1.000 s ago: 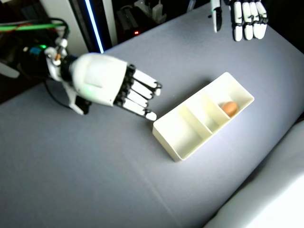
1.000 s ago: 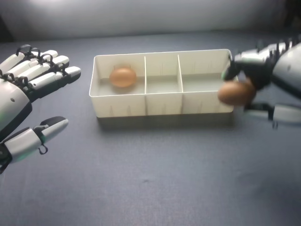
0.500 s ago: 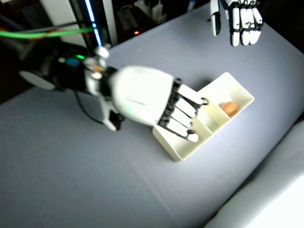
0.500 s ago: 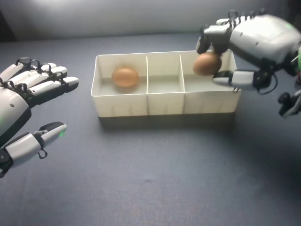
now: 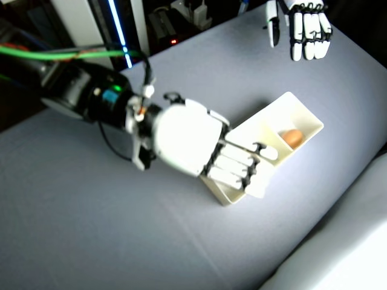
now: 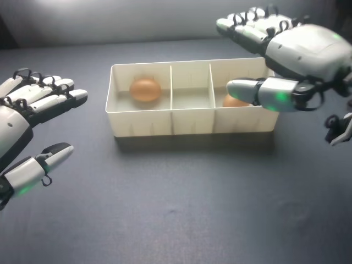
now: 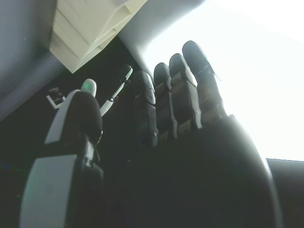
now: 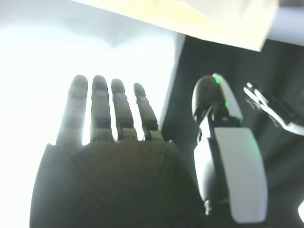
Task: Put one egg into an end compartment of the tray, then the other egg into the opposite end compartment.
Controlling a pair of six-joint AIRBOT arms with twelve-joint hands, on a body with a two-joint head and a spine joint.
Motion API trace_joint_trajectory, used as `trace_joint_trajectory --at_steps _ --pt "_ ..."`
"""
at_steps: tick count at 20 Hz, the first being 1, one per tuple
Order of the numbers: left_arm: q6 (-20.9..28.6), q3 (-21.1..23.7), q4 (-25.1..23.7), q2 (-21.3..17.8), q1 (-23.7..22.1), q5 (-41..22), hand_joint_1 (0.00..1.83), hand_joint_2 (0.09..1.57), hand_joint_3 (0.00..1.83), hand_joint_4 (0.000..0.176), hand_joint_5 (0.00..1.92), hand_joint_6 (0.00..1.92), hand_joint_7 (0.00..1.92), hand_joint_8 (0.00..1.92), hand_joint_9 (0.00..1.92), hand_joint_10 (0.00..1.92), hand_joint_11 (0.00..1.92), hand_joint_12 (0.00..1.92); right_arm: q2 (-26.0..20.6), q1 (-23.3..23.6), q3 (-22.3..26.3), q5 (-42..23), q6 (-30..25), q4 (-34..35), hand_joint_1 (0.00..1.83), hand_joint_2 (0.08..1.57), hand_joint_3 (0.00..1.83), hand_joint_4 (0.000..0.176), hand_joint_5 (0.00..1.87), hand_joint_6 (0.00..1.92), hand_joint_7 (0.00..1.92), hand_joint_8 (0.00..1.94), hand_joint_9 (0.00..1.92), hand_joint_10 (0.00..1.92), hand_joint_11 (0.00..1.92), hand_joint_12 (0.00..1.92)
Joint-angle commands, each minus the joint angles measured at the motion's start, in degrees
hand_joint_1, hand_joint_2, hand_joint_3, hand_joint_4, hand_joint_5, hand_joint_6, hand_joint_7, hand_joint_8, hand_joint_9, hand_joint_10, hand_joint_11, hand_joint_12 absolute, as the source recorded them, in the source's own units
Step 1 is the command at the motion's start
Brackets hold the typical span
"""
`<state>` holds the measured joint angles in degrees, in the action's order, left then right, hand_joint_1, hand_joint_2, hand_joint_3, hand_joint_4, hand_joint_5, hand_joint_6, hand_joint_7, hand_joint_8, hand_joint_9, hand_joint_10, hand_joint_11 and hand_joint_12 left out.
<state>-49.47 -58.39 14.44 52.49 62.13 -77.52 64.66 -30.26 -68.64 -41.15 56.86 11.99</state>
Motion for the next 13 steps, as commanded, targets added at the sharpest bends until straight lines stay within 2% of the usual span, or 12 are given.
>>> trace_joint_trajectory --at_steps 1,2,3,4,5,6,7,8,10,11,12,13 --pt "0.06 0.10 -0.03 -0.67 0.35 -8.98 0.65 1.40 0.00 0.000 0.34 0.00 0.28 0.00 0.22 0.00 0.00 0.76 -2.07 -0.56 0.92 -12.27 -0.25 0.83 0.16 1.35 0.02 0.023 0.00 0.00 0.00 0.00 0.00 0.00 0.01 0.00" --pt "0.05 0.44 0.44 -0.87 1.03 -10.13 0.64 1.39 0.00 0.000 0.32 0.00 0.27 0.00 0.22 0.00 0.00 0.78 -3.90 -2.15 3.22 -15.78 -0.33 0.39 0.12 1.38 0.00 0.017 0.00 0.00 0.00 0.00 0.00 0.00 0.00 0.26" --pt "0.05 0.64 0.78 -0.99 1.49 -10.93 0.61 1.39 0.00 0.000 0.29 0.00 0.25 0.00 0.21 0.00 0.00 0.78 -5.15 -3.44 4.77 -18.42 -0.49 0.19 0.13 1.38 0.00 0.002 0.00 0.00 0.00 0.00 0.00 0.00 0.00 0.30" --pt "0.04 1.00 1.28 -1.19 2.20 -12.09 0.58 1.40 0.00 0.000 0.24 0.00 0.21 0.00 0.18 0.00 0.00 0.71 -7.01 -5.80 7.01 -22.59 -1.19 -0.26 0.16 1.40 0.00 0.000 0.00 0.00 0.00 0.00 0.00 0.00 0.00 0.06" --pt "0.01 1.43 1.75 -1.41 2.92 -13.29 0.56 1.40 0.00 0.003 0.18 0.00 0.14 0.00 0.13 0.00 0.00 0.62 -8.81 -8.43 8.86 -26.90 -2.00 -0.51 0.16 1.38 0.00 0.000 0.00 0.00 0.00 0.00 0.00 0.00 0.00 0.01" --pt "-0.03 1.71 2.13 -1.54 3.37 -14.11 0.57 1.39 0.00 0.001 0.13 0.00 0.09 0.00 0.09 0.00 0.00 0.54 -9.91 -10.28 10.05 -29.73 -2.50 -0.52 0.16 1.36 0.00 0.034 0.00 0.00 0.00 0.00 0.00 0.00 0.00 0.00" --pt "-0.29 2.11 2.71 -1.71 4.04 -15.11 0.53 1.38 0.00 0.005 0.03 0.00 0.02 0.00 0.02 0.00 0.00 0.34 -11.17 -12.93 11.69 -33.88 -3.02 -0.51 0.11 1.34 0.00 0.038 0.00 0.00 0.00 0.00 0.00 0.00 0.00 0.00" --pt "-0.39 2.65 4.14 -1.86 5.57 -17.54 0.31 1.33 0.00 0.000 0.00 0.00 0.00 0.00 0.00 0.00 0.00 0.01 -13.62 -18.53 14.74 -40.27 -3.18 -0.15 0.14 1.35 0.00 0.017 0.00 0.00 0.00 0.00 0.00 0.00 0.00 0.00" --pt "-0.43 3.11 4.44 -2.18 6.09 -18.74 0.25 1.32 0.00 0.002 0.00 0.00 0.00 0.00 0.00 0.00 0.00 0.00 -14.74 -21.75 16.59 -44.05 -3.18 0.28 0.19 1.37 0.00 0.019 0.00 0.00 0.00 0.00 0.00 0.00 0.00 0.00" --pt "-0.43 3.33 4.45 -2.32 6.14 -19.49 0.15 1.28 0.00 0.043 0.00 0.00 0.00 0.00 0.00 0.00 0.00 0.00 -15.41 -23.56 17.70 -46.09 -3.18 0.34 0.21 1.38 0.00 0.043 0.00 0.00 0.00 0.00 0.00 0.00 0.00 0.00" --pt "-0.44 3.50 4.45 -2.36 6.17 -20.37 0.11 1.26 0.00 0.062 0.00 0.00 0.00 0.00 0.00 0.00 0.00 0.00 -16.09 -25.54 18.70 -48.38 -3.18 0.65 0.24 1.39 0.00 0.043 0.00 0.00 0.00 0.00 0.00 0.00 0.00 0.00" --pt "-0.44 3.72 4.45 -2.49 6.33 -21.43 0.06 1.26 0.00 0.071 0.00 0.00 0.00 0.00 0.00 0.00 0.00 0.00 -16.72 -27.55 19.73 -51.01 -3.18 1.36 0.21 1.41 0.01 0.044 0.00 0.00 0.00 0.00 0.00 0.00 0.00 0.00"
